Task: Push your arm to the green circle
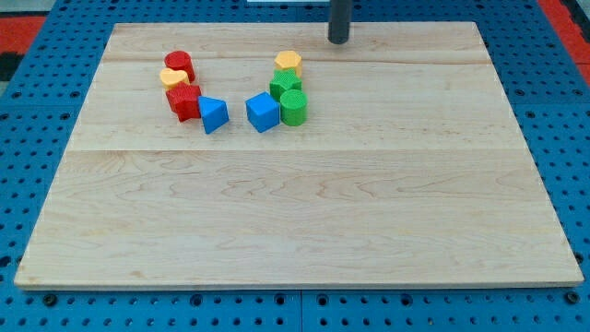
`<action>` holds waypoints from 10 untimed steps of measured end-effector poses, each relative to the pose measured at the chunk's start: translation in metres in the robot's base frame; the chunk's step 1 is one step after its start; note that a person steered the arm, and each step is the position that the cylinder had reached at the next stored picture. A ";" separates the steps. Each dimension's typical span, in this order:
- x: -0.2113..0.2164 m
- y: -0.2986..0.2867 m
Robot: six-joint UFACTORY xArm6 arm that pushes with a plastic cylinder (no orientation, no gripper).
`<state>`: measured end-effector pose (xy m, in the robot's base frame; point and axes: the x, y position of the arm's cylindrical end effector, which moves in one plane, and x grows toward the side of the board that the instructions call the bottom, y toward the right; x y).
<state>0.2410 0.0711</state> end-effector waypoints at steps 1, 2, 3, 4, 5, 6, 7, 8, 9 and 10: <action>0.040 0.013; 0.065 0.016; 0.082 0.012; 0.098 0.007; 0.113 0.004; 0.121 -0.004; 0.126 -0.013; 0.128 -0.025; 0.129 -0.030; 0.129 -0.040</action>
